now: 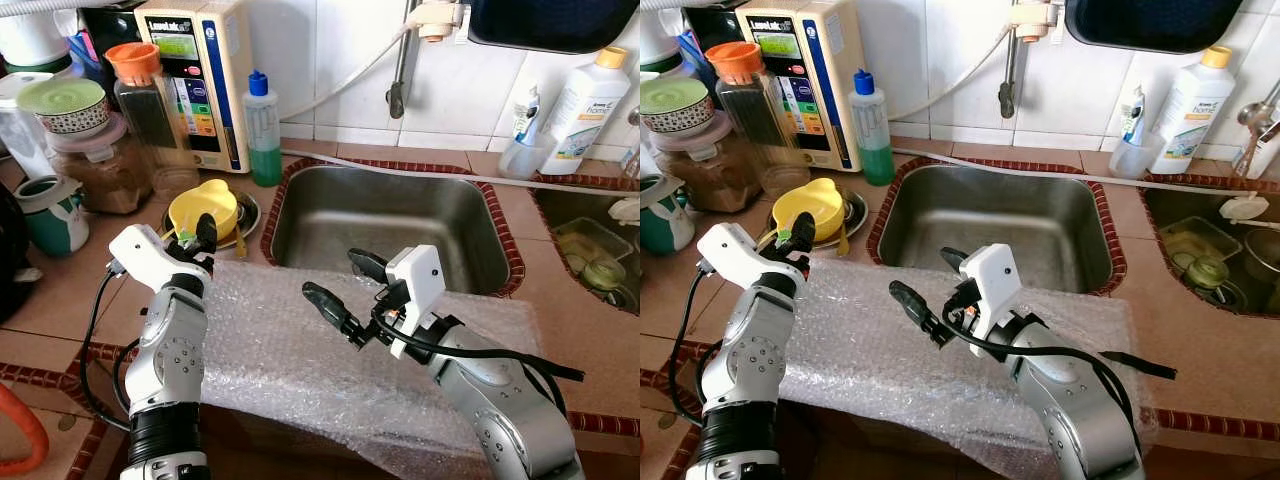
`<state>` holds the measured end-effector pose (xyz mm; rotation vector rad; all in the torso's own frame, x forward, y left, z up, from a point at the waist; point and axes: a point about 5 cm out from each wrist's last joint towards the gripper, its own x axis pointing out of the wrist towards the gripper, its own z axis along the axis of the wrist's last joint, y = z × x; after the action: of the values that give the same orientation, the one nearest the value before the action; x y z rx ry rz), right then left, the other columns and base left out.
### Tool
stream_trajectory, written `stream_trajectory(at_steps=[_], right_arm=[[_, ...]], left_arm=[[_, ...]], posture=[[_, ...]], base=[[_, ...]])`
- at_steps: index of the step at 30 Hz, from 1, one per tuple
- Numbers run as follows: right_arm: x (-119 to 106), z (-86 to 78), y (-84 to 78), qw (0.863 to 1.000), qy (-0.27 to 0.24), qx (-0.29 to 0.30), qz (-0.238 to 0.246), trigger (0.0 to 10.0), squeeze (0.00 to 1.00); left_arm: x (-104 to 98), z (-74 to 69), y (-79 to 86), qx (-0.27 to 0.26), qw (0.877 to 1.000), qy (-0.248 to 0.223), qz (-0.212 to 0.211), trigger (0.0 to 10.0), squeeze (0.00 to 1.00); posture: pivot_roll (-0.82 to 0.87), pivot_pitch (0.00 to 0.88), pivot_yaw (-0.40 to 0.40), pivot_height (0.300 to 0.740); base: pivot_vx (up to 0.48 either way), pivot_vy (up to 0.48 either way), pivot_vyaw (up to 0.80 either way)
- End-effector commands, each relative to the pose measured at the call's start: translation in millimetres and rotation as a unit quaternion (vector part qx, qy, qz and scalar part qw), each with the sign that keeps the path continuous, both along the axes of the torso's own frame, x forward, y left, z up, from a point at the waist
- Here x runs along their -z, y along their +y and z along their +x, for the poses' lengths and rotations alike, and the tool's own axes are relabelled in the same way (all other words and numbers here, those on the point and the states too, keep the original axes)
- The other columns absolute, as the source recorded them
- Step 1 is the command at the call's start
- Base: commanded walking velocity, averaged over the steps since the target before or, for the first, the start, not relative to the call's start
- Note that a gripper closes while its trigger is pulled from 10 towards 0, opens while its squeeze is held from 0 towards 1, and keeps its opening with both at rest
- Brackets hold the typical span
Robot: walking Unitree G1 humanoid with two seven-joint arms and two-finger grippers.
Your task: Kitchen organization
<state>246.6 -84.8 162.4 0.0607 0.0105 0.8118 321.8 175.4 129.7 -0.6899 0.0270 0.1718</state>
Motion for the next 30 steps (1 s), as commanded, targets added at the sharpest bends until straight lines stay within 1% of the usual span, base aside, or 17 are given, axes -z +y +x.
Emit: stream_trajectory(at_steps=[1, 6, 8, 9, 10, 11, 12, 13, 19, 23, 30], right_arm=[[-5.7, -1.3, 1.8, 1.000, -0.007, -0.004, 0.003, 10.0, 0.00], [-5.4, -0.7, 1.6, 1.000, -0.008, -0.001, 0.001, 10.0, 0.00], [-4.9, -0.7, 1.8, 1.000, -0.006, -0.002, 0.002, 10.0, 0.00], [-4.8, -0.9, 1.9, 1.000, -0.006, -0.003, 0.002, 10.0, 0.00], [-4.8, -0.7, 2.0, 1.000, -0.007, -0.003, 0.002, 10.0, 0.00], [-4.9, -0.5, 2.0, 1.000, -0.007, -0.003, 0.001, 10.0, 0.00], [-4.9, -0.6, 2.1, 1.000, -0.007, -0.004, 0.001, 10.0, 0.00], [-4.8, -0.9, 2.2, 1.000, -0.006, -0.004, 0.000, 10.0, 0.00], [-5.0, -1.1, 3.3, 1.000, -0.002, -0.006, 0.001, 10.0, 0.00], [-6.7, 0.0, 1.7, 1.000, -0.008, 0.003, -0.001, 10.0, 0.00], [-7.5, 0.8, 0.3, 1.000, -0.011, 0.010, 0.003, 10.0, 0.00]], left_arm=[[-2.4, 2.2, 1.3, -0.005, 1.000, 0.001, 0.005, 10.0, 0.00], [-1.1, 0.4, 4.2, -0.017, 1.000, 0.006, 0.003, 10.0, 0.00], [-1.1, 0.0, 5.7, -0.026, 1.000, 0.002, -0.009, 10.0, 0.00], [-1.0, -0.2, 6.3, -0.028, 1.000, 0.002, -0.011, 5.4, 0.00], [-1.0, 0.1, 6.6, -0.030, 0.999, 0.002, -0.013, 3.3, 0.00], [-1.3, 0.6, 7.1, -0.031, 0.999, 0.001, -0.018, 3.6, 0.00], [-1.4, 0.8, 7.2, -0.030, 0.999, 0.001, -0.018, 8.0, 0.00], [-1.4, 0.9, 7.8, -0.030, 0.999, 0.004, -0.012, 10.0, 0.00], [0.1, 1.5, 6.7, -0.028, 0.999, 0.011, -0.011, 10.0, 0.00], [1.1, 0.9, 4.5, -0.025, 1.000, 0.013, -0.011, 10.0, 0.00], [2.0, 0.6, 4.4, -0.021, 1.000, 0.016, -0.006, 10.0, 0.00]], posture=[[0.02, 0.000, 0.035, 0.740], [0.02, 0.000, 0.034, 0.740], [0.02, 0.000, 0.034, 0.740], [0.02, 0.000, 0.034, 0.740], [0.02, 0.000, 0.033, 0.740], [0.02, 0.000, 0.033, 0.740], [0.02, 0.000, 0.033, 0.740], [0.02, 0.000, 0.033, 0.740], [0.02, 0.000, 0.032, 0.740], [0.01, 0.000, 0.034, 0.740], [0.01, 0.000, 0.038, 0.740]], base=[[0.000, 0.000, 0.00], [0.000, 0.000, 0.00], [0.000, 0.000, 0.00], [0.000, 0.000, 0.00], [0.000, 0.000, 0.00], [0.000, 0.000, 0.00], [0.000, 0.000, 0.00], [0.000, 0.000, 0.00], [0.000, 0.000, 0.00], [0.000, 0.000, 0.23], [0.000, 0.000, 0.00]])
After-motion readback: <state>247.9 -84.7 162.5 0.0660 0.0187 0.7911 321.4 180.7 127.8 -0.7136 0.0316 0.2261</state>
